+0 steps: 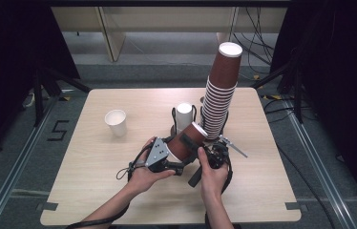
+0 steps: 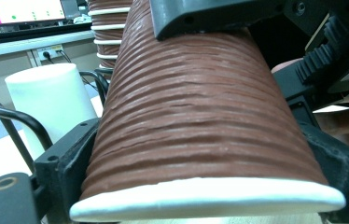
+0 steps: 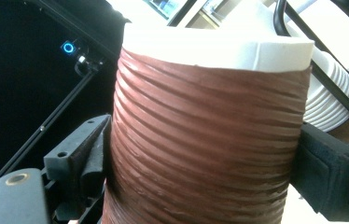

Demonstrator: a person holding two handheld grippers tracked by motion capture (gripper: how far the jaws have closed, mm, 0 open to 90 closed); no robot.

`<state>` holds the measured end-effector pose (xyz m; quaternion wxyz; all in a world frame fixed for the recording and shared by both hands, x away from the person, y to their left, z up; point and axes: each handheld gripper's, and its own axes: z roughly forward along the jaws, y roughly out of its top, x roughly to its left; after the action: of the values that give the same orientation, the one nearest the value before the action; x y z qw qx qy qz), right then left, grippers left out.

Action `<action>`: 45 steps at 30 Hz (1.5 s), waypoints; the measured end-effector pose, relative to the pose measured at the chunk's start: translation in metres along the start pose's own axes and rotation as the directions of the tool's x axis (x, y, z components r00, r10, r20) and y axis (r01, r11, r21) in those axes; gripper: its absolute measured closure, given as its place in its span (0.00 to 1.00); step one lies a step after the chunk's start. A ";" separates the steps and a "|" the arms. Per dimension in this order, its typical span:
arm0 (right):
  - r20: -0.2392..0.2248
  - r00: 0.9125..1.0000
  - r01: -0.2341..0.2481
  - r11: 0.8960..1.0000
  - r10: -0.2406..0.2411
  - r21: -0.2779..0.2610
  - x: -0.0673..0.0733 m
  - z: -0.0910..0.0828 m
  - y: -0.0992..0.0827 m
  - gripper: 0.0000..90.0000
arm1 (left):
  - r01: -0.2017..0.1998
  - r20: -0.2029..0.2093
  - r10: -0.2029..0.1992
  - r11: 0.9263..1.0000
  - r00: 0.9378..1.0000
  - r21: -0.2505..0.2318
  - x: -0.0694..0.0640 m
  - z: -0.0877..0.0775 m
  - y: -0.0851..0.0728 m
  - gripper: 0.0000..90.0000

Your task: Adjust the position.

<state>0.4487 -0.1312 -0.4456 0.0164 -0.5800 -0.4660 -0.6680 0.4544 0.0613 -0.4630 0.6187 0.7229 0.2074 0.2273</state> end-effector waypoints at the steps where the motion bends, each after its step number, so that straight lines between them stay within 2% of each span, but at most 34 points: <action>1: 0.005 1.000 -0.023 1.000 0.023 0.000 0.002 0.000 0.000 0.16 | 0.001 0.004 -0.001 1.000 1.000 -0.001 0.000 0.000 0.000 0.12; 3: 0.001 1.000 -0.023 1.000 0.023 0.000 0.002 -0.001 0.000 0.16 | 0.000 0.004 0.000 1.000 1.000 -0.002 0.000 0.001 0.000 0.12; 4: -0.002 1.000 0.004 1.000 -0.005 -0.005 0.000 -0.001 0.001 0.16 | 0.004 0.003 -0.004 1.000 1.000 -0.002 0.000 0.001 0.000 0.12; 5: -0.002 1.000 -0.019 1.000 0.019 -0.001 0.001 -0.001 0.000 0.16 | 0.006 0.001 -0.006 1.000 1.000 -0.003 0.000 0.001 -0.001 0.13; 6: 0.000 1.000 -0.018 1.000 0.018 -0.004 0.001 -0.001 0.000 0.16 | 0.009 0.001 -0.009 1.000 1.000 -0.006 0.000 0.001 -0.001 0.13; 7: 0.000 1.000 0.022 1.000 -0.022 -0.014 -0.001 0.000 0.000 0.16 | 0.007 0.001 -0.007 1.000 1.000 -0.005 0.000 0.001 0.000 0.13; 9: -0.009 1.000 -0.008 1.000 0.008 -0.012 0.001 -0.001 0.000 0.16 | 0.006 -0.008 -0.006 1.000 1.000 -0.010 0.000 0.000 0.000 0.13; 10: -0.003 1.000 0.026 0.999 -0.026 -0.034 0.000 0.000 -0.001 0.16 | 0.006 -0.011 -0.006 1.000 1.000 -0.011 0.000 0.000 0.001 0.14; 12: -0.006 1.000 0.029 0.999 -0.029 -0.041 0.003 -0.001 -0.002 0.16 | 0.012 -0.001 -0.012 1.000 1.000 -0.011 0.000 0.001 0.001 0.14; 17: -0.008 0.995 0.103 0.993 -0.103 -0.057 0.003 0.000 -0.002 0.16 | 0.006 -0.003 -0.006 1.000 1.000 -0.009 0.001 0.001 0.001 0.14; 20: -0.008 0.996 0.093 0.994 -0.094 -0.051 0.004 -0.001 -0.002 0.16 | 0.006 0.002 -0.006 1.000 1.000 -0.009 0.001 0.001 0.001 0.14; 21: -0.010 0.997 0.077 0.996 -0.077 -0.047 0.005 -0.001 -0.002 0.15 | 0.007 0.004 -0.007 1.000 1.000 -0.007 0.001 0.001 0.001 0.14; 23: -0.008 0.996 0.090 0.995 -0.090 -0.031 0.002 -0.002 0.000 0.15 | 0.008 0.007 -0.008 1.000 1.000 -0.009 0.000 0.002 0.000 0.14; 25: -0.011 0.998 0.067 0.998 -0.067 -0.002 0.003 -0.003 0.001 0.09 | 0.011 -0.007 -0.011 1.000 1.000 -0.011 0.002 0.002 0.001 0.14; 26: -0.007 0.998 0.070 0.998 -0.070 0.003 0.002 -0.004 0.002 0.07 | 0.026 -0.005 -0.026 1.000 1.000 -0.013 0.003 0.002 0.001 0.14; 27: -0.001 1.000 0.031 0.999 -0.031 0.014 0.004 -0.004 0.001 0.03 | 0.026 -0.002 -0.026 1.000 1.000 -0.016 0.003 0.002 0.001 0.14; 28: -0.006 0.998 0.065 0.998 -0.065 0.011 0.001 -0.003 0.001 0.03 | 0.020 -0.003 -0.020 1.000 1.000 -0.013 0.004 0.002 0.002 0.14; 30: -0.013 0.999 0.040 0.999 -0.040 0.000 0.001 -0.003 0.000 0.01 | 0.014 -0.002 -0.014 1.000 1.000 -0.012 0.004 0.002 0.002 0.13; 31: -0.023 0.997 0.074 0.997 -0.074 -0.010 -0.001 -0.003 0.000 0.01 | 0.014 -0.003 -0.014 1.000 1.000 -0.011 0.004 0.002 0.002 0.14; 33: -0.027 0.998 0.063 0.998 -0.064 -0.019 0.000 -0.004 0.000 0.00 | 0.020 -0.011 -0.020 1.000 1.000 -0.009 0.005 0.002 0.002 0.14; 34: -0.031 0.999 0.037 0.999 -0.038 -0.016 0.003 -0.004 0.000 0.01 | 0.014 -0.016 -0.014 1.000 1.000 -0.005 0.006 0.001 0.002 0.14; 35: -0.029 0.997 0.073 0.997 -0.073 -0.025 0.002 -0.004 0.001 0.01 | 0.015 -0.016 -0.015 1.000 1.000 -0.004 0.007 0.001 0.002 0.14; 36: -0.026 0.998 0.055 0.998 -0.055 -0.017 0.003 -0.005 0.001 0.01 | 0.011 -0.023 -0.011 1.000 1.000 -0.005 0.007 0.000 0.002 0.14; 37: -0.025 0.996 0.087 0.996 -0.087 -0.031 0.001 -0.005 0.002 0.01 | 0.011 -0.023 -0.011 1.000 1.000 -0.010 0.008 0.000 0.002 0.14; 41: -0.026 0.997 0.079 0.997 -0.079 -0.016 -0.001 -0.006 0.004 0.01 | 0.011 -0.016 -0.011 1.000 1.000 -0.012 0.008 -0.001 0.003 0.14; 44: -0.031 0.999 0.044 0.999 -0.044 -0.022 -0.001 -0.007 0.005 0.02 | 0.010 -0.024 -0.010 1.000 1.000 -0.017 0.008 -0.001 0.004 0.15; 45: -0.035 0.998 0.051 0.998 -0.052 -0.021 -0.001 -0.007 0.005 0.02 | 0.008 -0.025 -0.009 1.000 1.000 -0.017 0.008 -0.001 0.004 0.15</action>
<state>0.4468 -0.1395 -0.4426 0.0017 -0.5559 -0.4738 -0.6830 0.4601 0.0664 -0.4578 0.6231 0.7139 0.2162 0.2354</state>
